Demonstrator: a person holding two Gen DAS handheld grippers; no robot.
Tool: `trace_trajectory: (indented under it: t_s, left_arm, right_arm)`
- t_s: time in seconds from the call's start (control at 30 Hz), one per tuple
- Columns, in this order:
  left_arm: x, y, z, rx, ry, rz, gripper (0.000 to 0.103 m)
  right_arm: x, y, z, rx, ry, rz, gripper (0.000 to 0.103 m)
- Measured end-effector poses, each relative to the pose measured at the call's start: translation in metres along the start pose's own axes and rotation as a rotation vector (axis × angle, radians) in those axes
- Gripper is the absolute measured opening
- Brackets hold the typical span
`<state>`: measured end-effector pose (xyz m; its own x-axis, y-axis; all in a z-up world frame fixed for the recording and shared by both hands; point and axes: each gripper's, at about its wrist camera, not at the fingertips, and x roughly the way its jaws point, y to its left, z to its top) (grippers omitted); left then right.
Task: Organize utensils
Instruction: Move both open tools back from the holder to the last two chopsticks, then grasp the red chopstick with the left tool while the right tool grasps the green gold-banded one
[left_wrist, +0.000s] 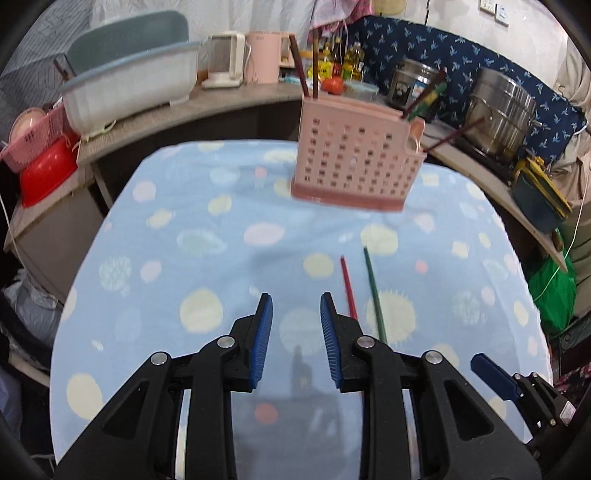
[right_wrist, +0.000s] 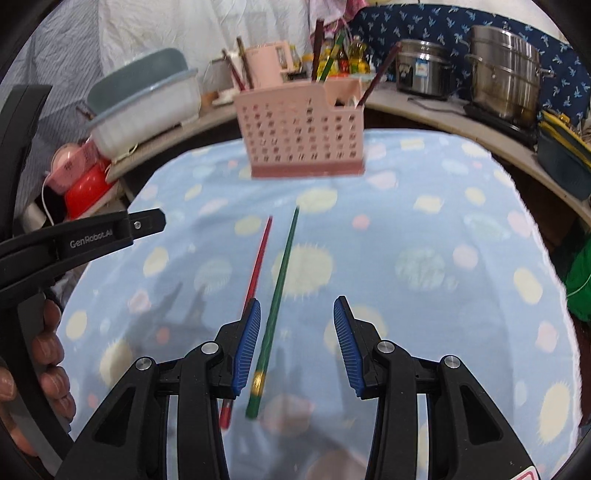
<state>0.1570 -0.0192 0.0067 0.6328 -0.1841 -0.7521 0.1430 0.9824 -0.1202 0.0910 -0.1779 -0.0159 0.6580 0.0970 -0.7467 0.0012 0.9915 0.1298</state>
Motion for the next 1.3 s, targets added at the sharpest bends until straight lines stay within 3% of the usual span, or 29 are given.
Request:
trace_trajectory:
  t_s: [0.43,0.8,1.0,1.17,1.3]
  left_arm:
    - [0.012,0.003,-0.054,0.008,0.110,0.025,0.026]
    - [0.012,0.002,-0.065,0.020,0.132,0.027,0.026]
    - [0.012,-0.006,-0.073,0.036,0.153,-0.005,0.026]
    - [0.012,-0.022,-0.083,0.068,0.170,-0.039,0.035]
    - [0.014,-0.039,-0.091,0.112,0.185,-0.059,0.035]
  right_arm:
    - [0.022,0.019,-0.040,-0.025,0.102,0.014,0.039]
    - [0.029,0.017,-0.045,-0.049,0.113,-0.024,0.024]
    - [0.026,0.010,-0.049,-0.049,0.110,-0.036,0.007]
    - [0.017,-0.004,-0.054,-0.017,0.113,-0.043,0.007]
    - [0.009,-0.017,-0.059,0.018,0.114,-0.054,0.007]
